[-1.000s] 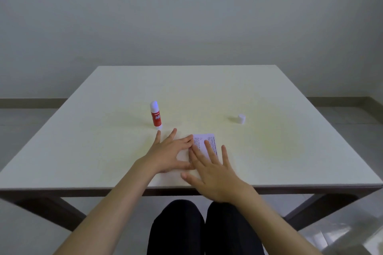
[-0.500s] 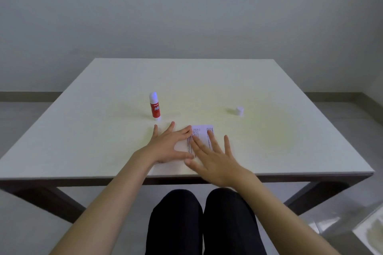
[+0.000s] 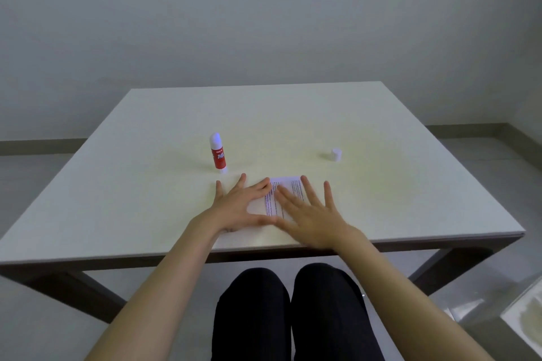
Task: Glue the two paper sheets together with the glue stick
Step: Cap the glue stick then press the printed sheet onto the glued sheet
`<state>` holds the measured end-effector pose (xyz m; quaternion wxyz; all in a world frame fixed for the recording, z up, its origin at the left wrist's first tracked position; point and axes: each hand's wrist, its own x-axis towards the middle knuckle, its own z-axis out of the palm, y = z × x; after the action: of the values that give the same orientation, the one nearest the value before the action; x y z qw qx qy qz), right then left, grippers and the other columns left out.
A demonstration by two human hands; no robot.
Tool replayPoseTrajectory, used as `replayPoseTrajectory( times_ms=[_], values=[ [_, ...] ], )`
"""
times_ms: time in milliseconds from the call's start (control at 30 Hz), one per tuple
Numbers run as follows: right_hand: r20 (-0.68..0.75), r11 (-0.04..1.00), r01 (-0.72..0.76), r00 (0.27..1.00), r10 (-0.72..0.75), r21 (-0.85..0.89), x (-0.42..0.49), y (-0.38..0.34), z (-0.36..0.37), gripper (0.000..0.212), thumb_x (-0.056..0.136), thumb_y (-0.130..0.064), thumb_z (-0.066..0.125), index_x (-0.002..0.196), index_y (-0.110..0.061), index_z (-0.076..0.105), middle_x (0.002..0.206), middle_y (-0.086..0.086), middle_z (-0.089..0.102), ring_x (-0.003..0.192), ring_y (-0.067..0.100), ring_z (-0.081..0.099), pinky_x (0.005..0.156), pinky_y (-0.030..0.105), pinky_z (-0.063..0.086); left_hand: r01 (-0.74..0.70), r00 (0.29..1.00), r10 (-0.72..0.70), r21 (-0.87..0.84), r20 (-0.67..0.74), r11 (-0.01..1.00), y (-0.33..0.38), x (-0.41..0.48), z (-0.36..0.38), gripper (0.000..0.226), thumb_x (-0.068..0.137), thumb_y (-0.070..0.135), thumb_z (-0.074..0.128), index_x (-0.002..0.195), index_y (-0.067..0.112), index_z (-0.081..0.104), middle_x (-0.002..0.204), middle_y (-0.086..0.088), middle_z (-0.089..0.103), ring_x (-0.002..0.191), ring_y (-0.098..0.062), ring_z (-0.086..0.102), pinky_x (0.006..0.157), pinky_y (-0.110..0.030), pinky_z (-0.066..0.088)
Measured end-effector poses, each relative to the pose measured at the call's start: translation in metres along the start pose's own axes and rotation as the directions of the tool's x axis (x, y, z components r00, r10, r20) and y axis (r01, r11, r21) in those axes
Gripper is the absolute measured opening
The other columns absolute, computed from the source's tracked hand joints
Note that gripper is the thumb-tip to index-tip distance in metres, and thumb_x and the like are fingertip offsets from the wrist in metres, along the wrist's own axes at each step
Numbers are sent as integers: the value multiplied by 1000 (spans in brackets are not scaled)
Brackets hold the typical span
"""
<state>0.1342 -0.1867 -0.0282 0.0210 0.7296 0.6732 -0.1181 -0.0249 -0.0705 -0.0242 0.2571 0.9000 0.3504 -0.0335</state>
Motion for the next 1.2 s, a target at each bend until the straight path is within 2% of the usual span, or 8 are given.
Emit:
replayPoseTrajectory(
  times_ms=[133,267,333,533,733,933,1100,1200],
  values=[
    [-49,991,-137,989,137,8,16,6,-8,78,88,-69,8,150,-25,-11,160,-11,-16,143,27,-28,111,58,-21,8,1000,-9,9,7,1000,2,0,-1,83,80,60,56,149,39,14,157,28,3,147,-19,-16,109,-59,-20],
    [-179,999,44,983,-42,9,-13,-22,27,93,73,-80,-9,150,-27,-8,160,-12,-12,141,22,-32,98,49,-38,-2,1000,2,-25,-6,1000,0,0,2,83,79,61,57,149,40,16,155,30,4,147,-16,-17,110,-58,-20],
    [-161,998,63,985,-61,6,-16,-19,29,93,72,-81,-11,150,-31,-8,160,-16,-10,139,19,-34,95,46,-41,-9,1000,8,-41,-13,999,-1,-1,3,83,79,62,57,148,39,17,155,30,5,147,-15,-17,109,-57,-21],
    [-57,991,-128,990,126,-36,15,19,-10,77,89,-69,7,150,-26,-11,160,-12,-14,145,27,-24,111,60,-21,2,1000,-2,-32,4,999,0,-1,1,82,81,57,58,149,38,15,156,28,4,147,-17,-18,110,-59,-20],
    [-167,992,94,980,-107,-84,-25,-12,29,93,73,-81,-12,149,-28,-11,159,-14,-15,143,22,-30,98,47,-41,-10,1000,8,-81,-16,997,-4,0,5,82,79,59,59,148,40,18,154,32,5,146,-13,-18,109,-56,-23],
    [-96,992,-108,990,102,-66,-2,14,-2,80,88,-69,8,150,-24,-13,160,-10,-17,145,25,-24,110,58,-21,-3,1000,3,-55,-8,998,-4,0,4,83,80,60,57,148,40,16,155,30,4,146,-14,-19,109,-56,-23],
    [-164,995,53,984,-65,-81,-37,-16,27,96,73,-81,-9,150,-23,-12,160,-8,-16,142,22,-31,106,53,-31,-8,1000,8,-58,-12,998,-5,1,5,82,80,59,58,148,40,16,156,29,5,146,-15,-18,108,-56,-22],
    [-156,999,12,988,-17,-36,-37,-8,23,92,73,-79,-9,150,-28,-11,160,-14,-14,142,20,-29,105,53,-29,-7,1000,7,-69,-7,998,-5,1,4,82,80,58,59,149,39,17,156,29,5,146,-16,-18,108,-56,-23]
  ],
)
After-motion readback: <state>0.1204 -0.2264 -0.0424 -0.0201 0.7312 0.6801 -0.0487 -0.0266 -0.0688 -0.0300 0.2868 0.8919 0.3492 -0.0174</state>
